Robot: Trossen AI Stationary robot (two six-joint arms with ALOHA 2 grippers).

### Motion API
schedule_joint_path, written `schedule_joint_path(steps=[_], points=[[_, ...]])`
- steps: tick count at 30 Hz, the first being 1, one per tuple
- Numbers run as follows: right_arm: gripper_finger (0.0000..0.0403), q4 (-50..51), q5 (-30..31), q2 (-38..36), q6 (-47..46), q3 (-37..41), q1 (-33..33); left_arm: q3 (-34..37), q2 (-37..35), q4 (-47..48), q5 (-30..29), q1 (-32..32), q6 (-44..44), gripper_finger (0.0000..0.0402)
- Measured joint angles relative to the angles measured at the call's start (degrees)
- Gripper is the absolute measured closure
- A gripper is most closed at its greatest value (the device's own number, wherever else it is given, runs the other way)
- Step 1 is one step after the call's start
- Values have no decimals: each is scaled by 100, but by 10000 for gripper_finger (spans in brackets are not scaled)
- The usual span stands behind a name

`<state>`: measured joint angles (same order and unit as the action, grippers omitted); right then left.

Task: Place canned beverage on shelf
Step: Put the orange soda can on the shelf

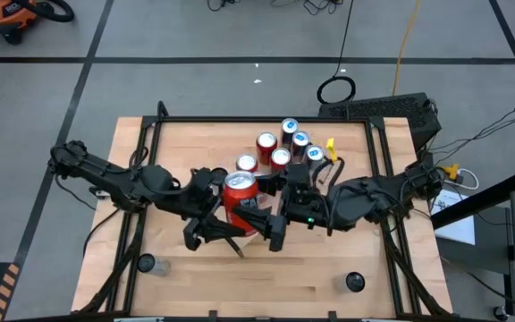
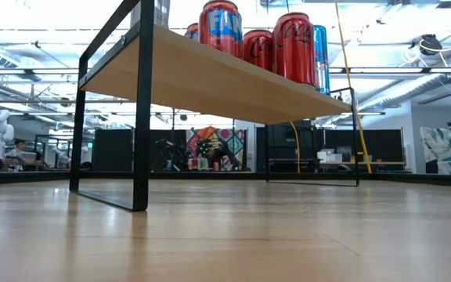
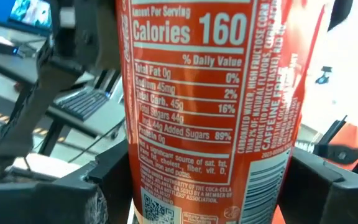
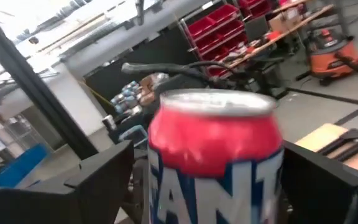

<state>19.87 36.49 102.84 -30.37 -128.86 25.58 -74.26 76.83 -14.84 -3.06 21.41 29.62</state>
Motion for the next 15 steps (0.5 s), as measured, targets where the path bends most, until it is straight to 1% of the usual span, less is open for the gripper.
schedule_joint_path(steps=[6,15], points=[[49,491,397,-139,-58,-2,122,2,1,647,-12,0,-285,113],[50,1334,234,-124,-658,-2,127,2,3,1073,-39,-2,-350,113]])
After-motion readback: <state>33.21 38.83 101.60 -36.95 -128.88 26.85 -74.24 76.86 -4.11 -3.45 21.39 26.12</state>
